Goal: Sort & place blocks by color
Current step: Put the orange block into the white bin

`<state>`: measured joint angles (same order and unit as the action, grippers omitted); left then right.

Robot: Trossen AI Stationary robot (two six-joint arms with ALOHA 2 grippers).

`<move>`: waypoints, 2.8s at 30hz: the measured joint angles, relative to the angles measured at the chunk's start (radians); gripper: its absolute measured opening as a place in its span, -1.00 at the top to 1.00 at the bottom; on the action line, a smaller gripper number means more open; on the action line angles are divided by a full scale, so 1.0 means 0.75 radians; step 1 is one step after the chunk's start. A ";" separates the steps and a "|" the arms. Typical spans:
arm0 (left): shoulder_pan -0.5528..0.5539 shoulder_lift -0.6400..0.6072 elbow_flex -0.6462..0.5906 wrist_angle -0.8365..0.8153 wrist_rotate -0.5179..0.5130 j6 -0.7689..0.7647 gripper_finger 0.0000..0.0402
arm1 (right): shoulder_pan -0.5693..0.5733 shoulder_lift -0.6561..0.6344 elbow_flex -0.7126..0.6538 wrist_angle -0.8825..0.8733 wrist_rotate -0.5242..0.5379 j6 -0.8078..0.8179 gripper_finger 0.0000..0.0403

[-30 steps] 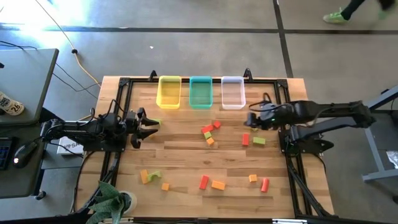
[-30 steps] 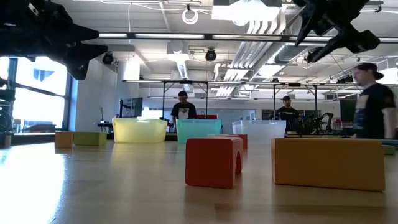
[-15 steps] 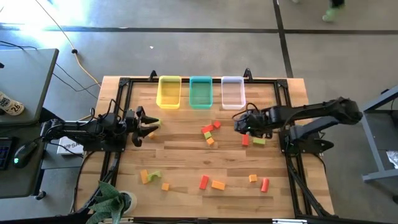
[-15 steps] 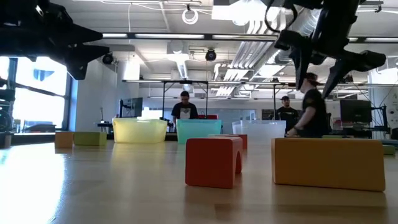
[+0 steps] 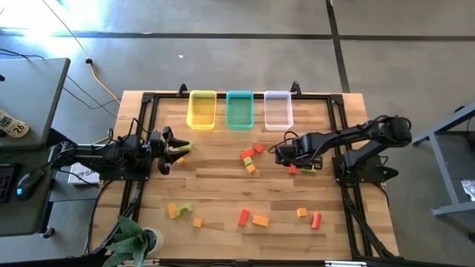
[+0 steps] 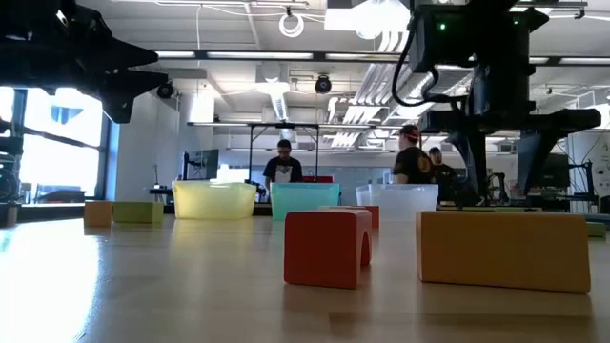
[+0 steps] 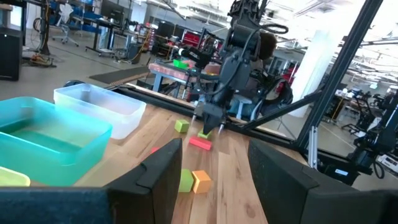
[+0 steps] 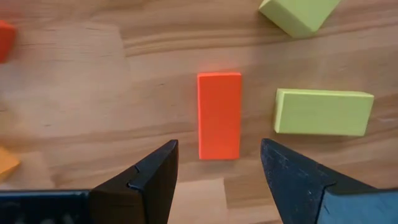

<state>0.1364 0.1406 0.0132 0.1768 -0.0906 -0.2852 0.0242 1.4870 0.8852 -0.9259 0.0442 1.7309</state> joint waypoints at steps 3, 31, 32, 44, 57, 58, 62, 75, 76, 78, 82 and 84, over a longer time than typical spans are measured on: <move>0.000 0.000 0.000 0.000 -0.001 0.000 0.14 | 0.000 0.036 0.000 0.004 0.005 0.001 -0.07; 0.000 0.000 0.000 -0.008 -0.069 -0.182 0.14 | -0.018 0.276 0.004 0.107 0.014 -0.090 0.44; 0.000 0.001 0.000 -0.017 -0.086 -0.195 0.14 | -0.022 0.276 0.004 0.108 0.015 -0.103 0.51; 0.000 0.000 0.000 -0.029 -0.126 -0.199 0.14 | -0.040 0.182 0.062 0.152 0.067 -0.223 0.55; 0.000 0.001 0.066 -0.044 -0.136 -0.078 0.14 | -0.216 0.092 0.288 0.215 0.291 -0.624 0.52; 0.000 0.001 0.077 -0.062 -0.146 -0.055 0.14 | -0.242 0.092 0.304 0.227 0.303 -0.679 0.52; 0.000 0.027 0.131 -0.163 -0.205 -0.034 0.14 | -0.358 0.092 0.353 0.313 0.319 -0.900 0.52; 0.001 0.301 0.394 -0.489 -0.311 0.069 0.14 | -0.761 0.105 0.360 0.501 0.297 -1.437 0.51; 0.001 0.332 0.421 -0.527 -0.325 0.082 0.14 | -0.789 0.106 0.349 0.503 0.269 -1.451 0.51; 0.003 0.395 0.476 -0.608 -0.351 0.079 0.14 | -0.832 0.106 0.319 0.515 0.228 -1.469 0.51; 0.023 0.518 0.589 -0.757 -0.363 0.071 0.14 | -0.890 0.106 0.254 0.533 0.182 -1.471 0.51; 0.041 0.579 0.645 -0.824 -0.363 0.071 0.14 | -0.908 0.106 0.209 0.576 0.147 -1.471 0.51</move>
<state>0.1675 0.5749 0.4966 -0.4410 -0.3629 -0.2317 -0.6567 1.5665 1.0417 -0.4940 0.1542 0.6277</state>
